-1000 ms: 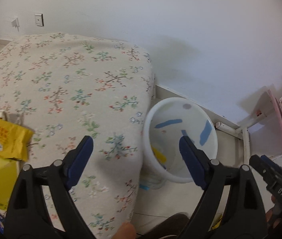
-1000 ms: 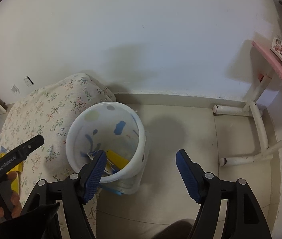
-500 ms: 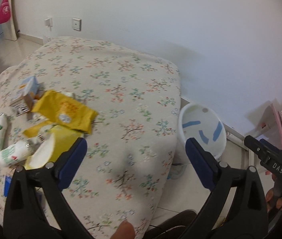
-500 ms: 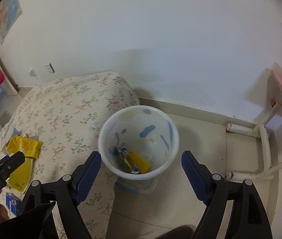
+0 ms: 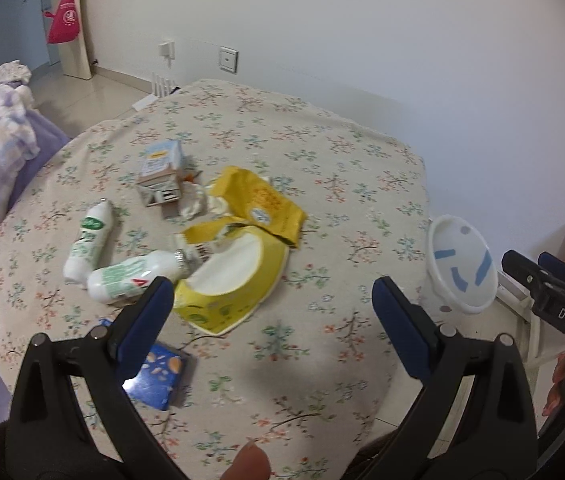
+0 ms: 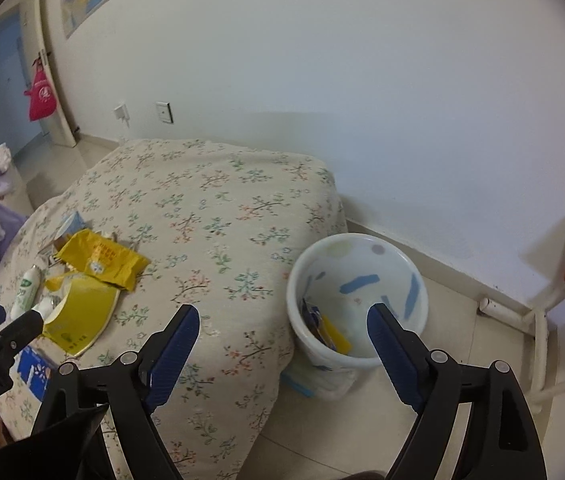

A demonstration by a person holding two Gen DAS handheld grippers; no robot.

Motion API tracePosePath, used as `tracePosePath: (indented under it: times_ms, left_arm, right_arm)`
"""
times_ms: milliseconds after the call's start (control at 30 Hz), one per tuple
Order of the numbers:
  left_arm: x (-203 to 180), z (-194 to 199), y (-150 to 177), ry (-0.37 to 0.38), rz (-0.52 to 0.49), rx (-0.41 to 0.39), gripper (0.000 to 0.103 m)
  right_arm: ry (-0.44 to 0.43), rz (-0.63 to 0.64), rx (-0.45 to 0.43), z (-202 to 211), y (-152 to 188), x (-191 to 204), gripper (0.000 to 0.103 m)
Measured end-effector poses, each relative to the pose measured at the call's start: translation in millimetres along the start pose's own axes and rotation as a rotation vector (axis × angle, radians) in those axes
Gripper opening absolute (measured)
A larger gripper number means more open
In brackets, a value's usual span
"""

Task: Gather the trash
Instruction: 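Return both tools to the bed and approach the white AD bottle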

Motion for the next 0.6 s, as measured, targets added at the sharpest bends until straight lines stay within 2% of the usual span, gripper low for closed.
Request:
tracePosePath:
  times_ms: [300, 600]
  left_arm:
    - [56, 7, 10, -0.052, 0.119, -0.007, 0.099]
    - [127, 4, 19, -0.148, 0.245, -0.001, 0.099]
  right_arm:
    - [-0.043, 0.076, 0.005, -2, -3, 52, 0.089]
    - [-0.087, 0.160, 0.029, -15, -5, 114, 0.089]
Point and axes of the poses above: each gripper's, at about its wrist camera, not at the fingertips, and z roughly against the way its jaws point, x to its left, y to its underside, the point moved 8 cm from there along -z, roughly the way its jaws point, and after that the axes turned 4 degrees about x, right-handed, at the moved point
